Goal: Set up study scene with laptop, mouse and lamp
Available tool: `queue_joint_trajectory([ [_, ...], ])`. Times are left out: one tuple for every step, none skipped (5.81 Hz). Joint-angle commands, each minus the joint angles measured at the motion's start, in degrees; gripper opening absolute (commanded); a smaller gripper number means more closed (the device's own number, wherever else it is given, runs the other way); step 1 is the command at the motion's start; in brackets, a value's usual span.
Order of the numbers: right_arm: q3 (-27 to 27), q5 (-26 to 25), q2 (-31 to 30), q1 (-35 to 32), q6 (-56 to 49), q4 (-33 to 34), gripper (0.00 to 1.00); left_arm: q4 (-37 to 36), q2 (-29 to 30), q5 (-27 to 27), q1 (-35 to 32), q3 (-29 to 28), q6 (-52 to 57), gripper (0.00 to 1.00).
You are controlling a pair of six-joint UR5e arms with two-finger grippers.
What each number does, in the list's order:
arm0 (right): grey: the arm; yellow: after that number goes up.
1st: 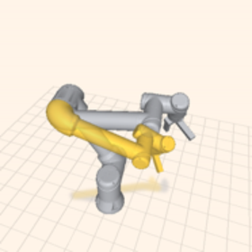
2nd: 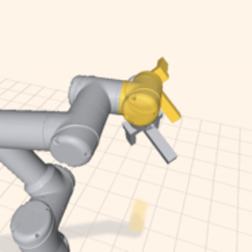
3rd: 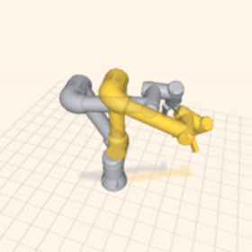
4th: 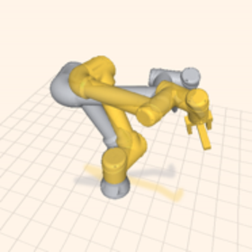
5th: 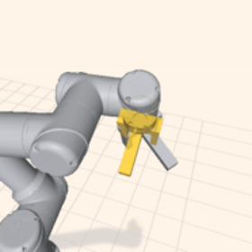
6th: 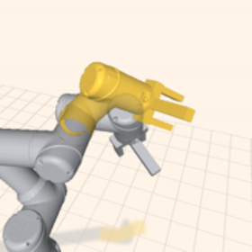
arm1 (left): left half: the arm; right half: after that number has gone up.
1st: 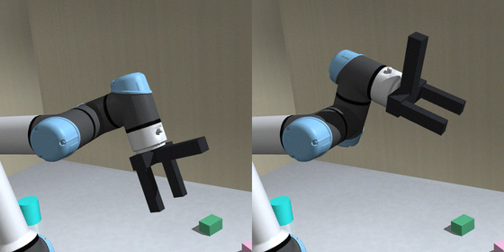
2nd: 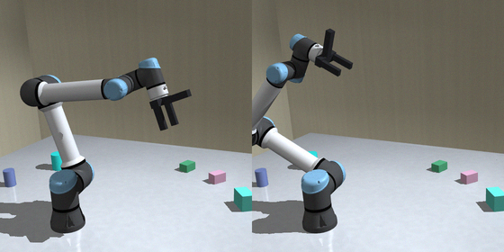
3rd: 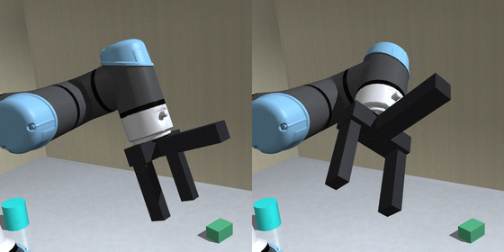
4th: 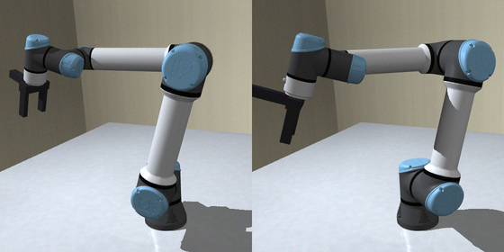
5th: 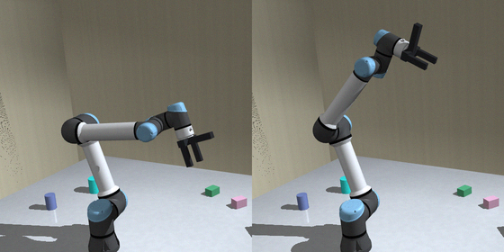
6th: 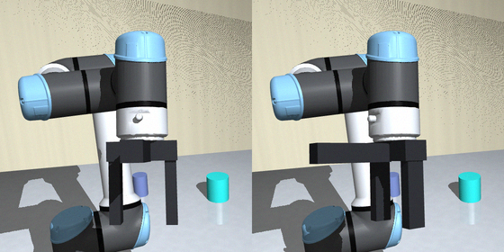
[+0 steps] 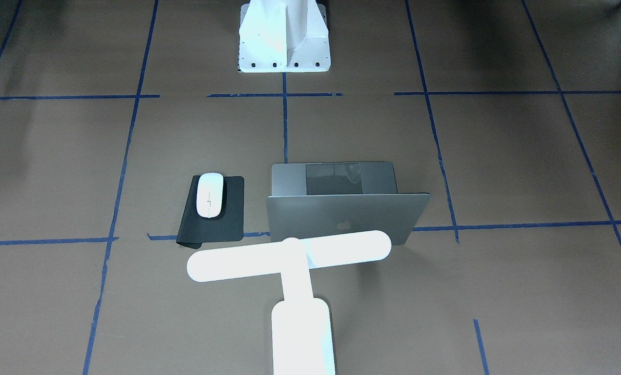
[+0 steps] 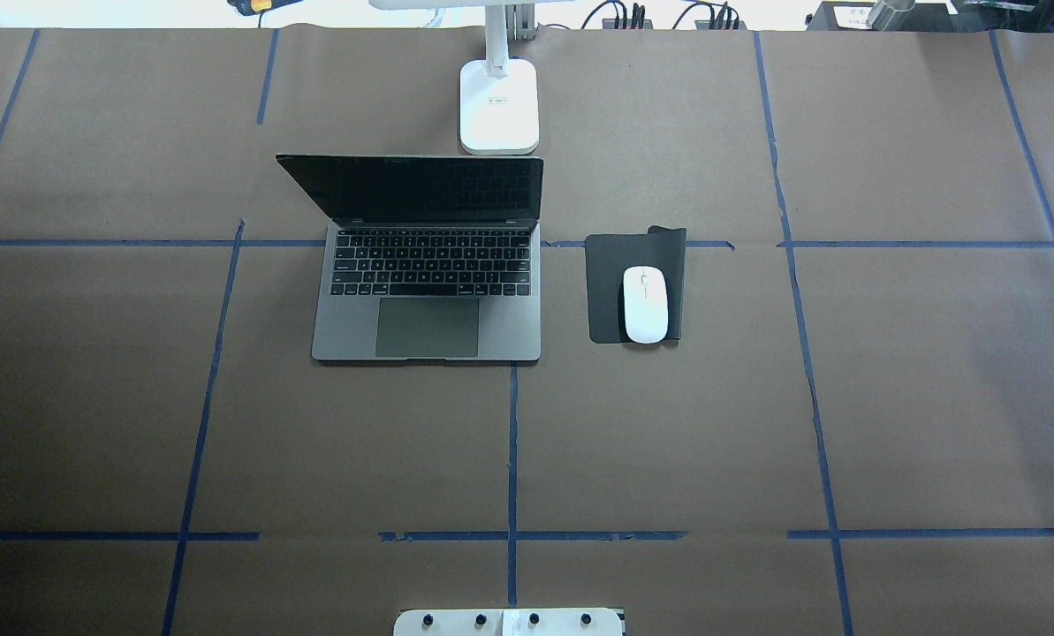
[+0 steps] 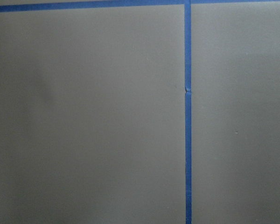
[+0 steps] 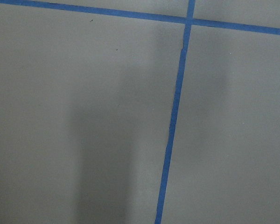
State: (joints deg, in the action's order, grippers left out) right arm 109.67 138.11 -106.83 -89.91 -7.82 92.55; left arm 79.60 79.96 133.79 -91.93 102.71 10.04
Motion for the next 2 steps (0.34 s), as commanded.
queue_joint_trajectory([
  [-0.41, -0.03, 0.57, 0.0, 0.09, 0.0, 1.0, -0.06, -0.32, -0.02, 0.87, 1.17, -0.02, 1.0],
  [-0.33, -0.12, 0.48, 0.0, 0.09, 0.0, 1.0, -0.14, -0.5, 0.07, 0.87, 1.26, -0.02, 1.0],
])
